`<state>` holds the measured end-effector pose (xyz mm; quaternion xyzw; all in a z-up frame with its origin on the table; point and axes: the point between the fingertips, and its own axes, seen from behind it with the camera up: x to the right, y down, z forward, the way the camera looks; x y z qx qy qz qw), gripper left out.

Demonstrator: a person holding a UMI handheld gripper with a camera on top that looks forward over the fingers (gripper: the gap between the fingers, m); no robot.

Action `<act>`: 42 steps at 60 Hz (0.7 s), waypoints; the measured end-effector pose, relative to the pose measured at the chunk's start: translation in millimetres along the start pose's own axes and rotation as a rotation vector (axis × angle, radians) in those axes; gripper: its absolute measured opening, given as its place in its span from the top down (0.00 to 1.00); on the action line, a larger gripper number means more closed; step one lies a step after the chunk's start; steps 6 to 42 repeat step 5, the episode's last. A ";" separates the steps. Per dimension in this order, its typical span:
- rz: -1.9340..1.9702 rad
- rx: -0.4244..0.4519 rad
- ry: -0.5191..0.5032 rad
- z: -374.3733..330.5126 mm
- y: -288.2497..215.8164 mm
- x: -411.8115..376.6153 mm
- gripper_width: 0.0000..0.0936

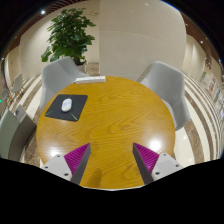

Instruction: Arrange mouse

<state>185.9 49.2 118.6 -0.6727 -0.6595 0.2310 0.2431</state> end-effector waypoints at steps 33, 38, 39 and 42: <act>0.007 0.011 -0.014 -11.7 4.1 8.1 0.07; 0.007 0.011 -0.014 -11.7 4.1 8.1 0.07; 0.007 0.011 -0.014 -11.7 4.1 8.1 0.07; 0.007 0.011 -0.014 -11.7 4.1 8.1 0.07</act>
